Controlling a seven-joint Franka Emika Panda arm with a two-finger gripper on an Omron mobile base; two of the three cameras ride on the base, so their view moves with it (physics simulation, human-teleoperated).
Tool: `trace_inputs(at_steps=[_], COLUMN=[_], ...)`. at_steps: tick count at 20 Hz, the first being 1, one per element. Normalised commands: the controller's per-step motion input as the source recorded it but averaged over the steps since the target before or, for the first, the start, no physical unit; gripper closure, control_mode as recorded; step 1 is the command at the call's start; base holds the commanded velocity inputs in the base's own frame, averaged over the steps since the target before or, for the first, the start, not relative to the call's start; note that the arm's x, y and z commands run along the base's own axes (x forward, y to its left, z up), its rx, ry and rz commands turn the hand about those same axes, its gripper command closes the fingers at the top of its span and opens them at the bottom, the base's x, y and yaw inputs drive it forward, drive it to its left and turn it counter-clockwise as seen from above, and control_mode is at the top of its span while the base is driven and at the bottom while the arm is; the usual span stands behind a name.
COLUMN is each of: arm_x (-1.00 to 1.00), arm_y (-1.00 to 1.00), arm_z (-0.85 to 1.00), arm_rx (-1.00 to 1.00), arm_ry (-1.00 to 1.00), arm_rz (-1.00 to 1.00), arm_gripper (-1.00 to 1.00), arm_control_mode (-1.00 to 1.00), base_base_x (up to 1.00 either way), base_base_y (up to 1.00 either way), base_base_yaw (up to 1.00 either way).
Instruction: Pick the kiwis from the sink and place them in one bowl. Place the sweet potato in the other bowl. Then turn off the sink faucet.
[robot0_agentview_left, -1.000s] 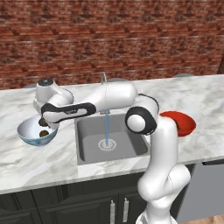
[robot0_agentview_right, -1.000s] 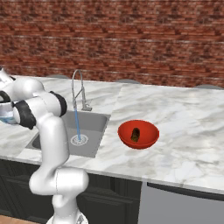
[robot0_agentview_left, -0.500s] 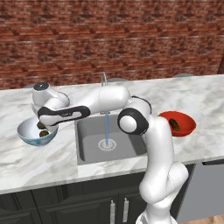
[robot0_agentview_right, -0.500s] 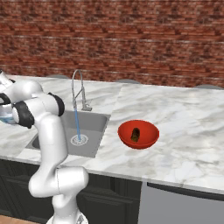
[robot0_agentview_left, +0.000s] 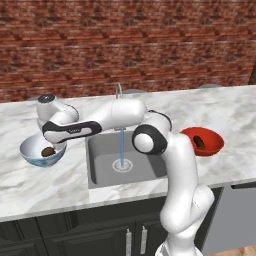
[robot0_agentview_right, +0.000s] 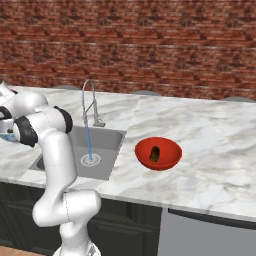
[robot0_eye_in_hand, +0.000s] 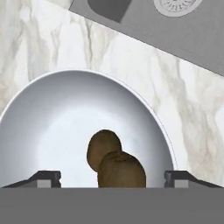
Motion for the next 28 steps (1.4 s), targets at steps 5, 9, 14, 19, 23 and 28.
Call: trace_inputs(at_steps=[5,9,14,19,23,28], arm_x=[0.07,-0.24,-0.61,-0.71,-0.64,-0.70], arm_y=[0.00,-0.22,-0.37,-0.67,-0.91,-0.96], arm_z=[0.06,0.37,0.55,0.45,0.32,0.10], arm_rx=[0.00,0.00,0.02,0.06,0.08,0.04], arm_ry=[0.00,0.00,0.00,0.00,-0.01,-0.01], arm_rz=[-0.05,-0.04,-0.01,-0.02,-0.04,-0.02], arm_gripper=[-1.00,-1.00,-1.00,-1.00,-1.00,-1.00], arm_control_mode=[-1.00,-1.00,-1.00,-1.00,-1.00,-1.00], base_base_x=[0.00,0.00,0.00,0.00,0.00,0.00], base_base_y=[0.00,0.00,0.00,0.00,0.00,0.00], base_base_yaw=[0.00,0.00,0.00,0.00,0.00,0.00])
